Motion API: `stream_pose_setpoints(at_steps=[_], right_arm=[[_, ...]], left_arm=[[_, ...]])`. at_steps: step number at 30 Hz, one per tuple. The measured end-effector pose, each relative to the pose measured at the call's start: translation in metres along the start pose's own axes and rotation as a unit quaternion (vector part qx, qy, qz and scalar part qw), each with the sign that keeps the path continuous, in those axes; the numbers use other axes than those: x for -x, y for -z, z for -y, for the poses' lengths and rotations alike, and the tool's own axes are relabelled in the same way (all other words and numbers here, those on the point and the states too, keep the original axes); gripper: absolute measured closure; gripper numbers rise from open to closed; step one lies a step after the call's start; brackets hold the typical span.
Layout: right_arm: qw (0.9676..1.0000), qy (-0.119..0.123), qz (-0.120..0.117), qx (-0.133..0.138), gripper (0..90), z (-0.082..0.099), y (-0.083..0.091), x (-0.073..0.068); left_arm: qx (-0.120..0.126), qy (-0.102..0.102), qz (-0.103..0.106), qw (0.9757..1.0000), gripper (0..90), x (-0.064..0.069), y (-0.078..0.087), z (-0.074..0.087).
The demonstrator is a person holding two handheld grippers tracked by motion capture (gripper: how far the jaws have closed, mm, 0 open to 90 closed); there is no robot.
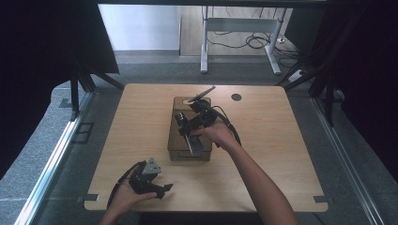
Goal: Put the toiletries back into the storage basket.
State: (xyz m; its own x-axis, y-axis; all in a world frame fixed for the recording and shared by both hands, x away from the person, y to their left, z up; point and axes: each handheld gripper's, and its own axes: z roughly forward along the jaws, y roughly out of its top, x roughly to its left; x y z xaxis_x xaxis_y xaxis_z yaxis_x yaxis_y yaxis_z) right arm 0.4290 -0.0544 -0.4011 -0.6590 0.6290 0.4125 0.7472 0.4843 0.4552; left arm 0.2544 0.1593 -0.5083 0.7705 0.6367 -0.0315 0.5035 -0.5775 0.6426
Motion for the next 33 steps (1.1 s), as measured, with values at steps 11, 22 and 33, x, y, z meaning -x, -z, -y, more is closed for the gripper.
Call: stream_pose_setpoints(at_steps=[11, 22, 33], right_arm=[[0.9998, -0.021, 0.004, -0.001, 46.4, -0.017, -0.005, 0.007], [0.9981, -0.058, 0.017, 0.012, 46.4, -0.033, -0.013, 0.017], [0.9955, -0.091, 0.025, 0.008, 46.3, -0.042, -0.031, 0.026]], left_arm=[[-0.004, -0.002, 0.003, 1.0, 20.2, 0.001, -0.001, 0.0], [-0.001, -0.001, 0.004, 1.0, 20.3, 0.001, -0.001, 0.0], [0.003, -0.001, 0.005, 1.0, 20.3, 0.001, 0.001, -0.001]])
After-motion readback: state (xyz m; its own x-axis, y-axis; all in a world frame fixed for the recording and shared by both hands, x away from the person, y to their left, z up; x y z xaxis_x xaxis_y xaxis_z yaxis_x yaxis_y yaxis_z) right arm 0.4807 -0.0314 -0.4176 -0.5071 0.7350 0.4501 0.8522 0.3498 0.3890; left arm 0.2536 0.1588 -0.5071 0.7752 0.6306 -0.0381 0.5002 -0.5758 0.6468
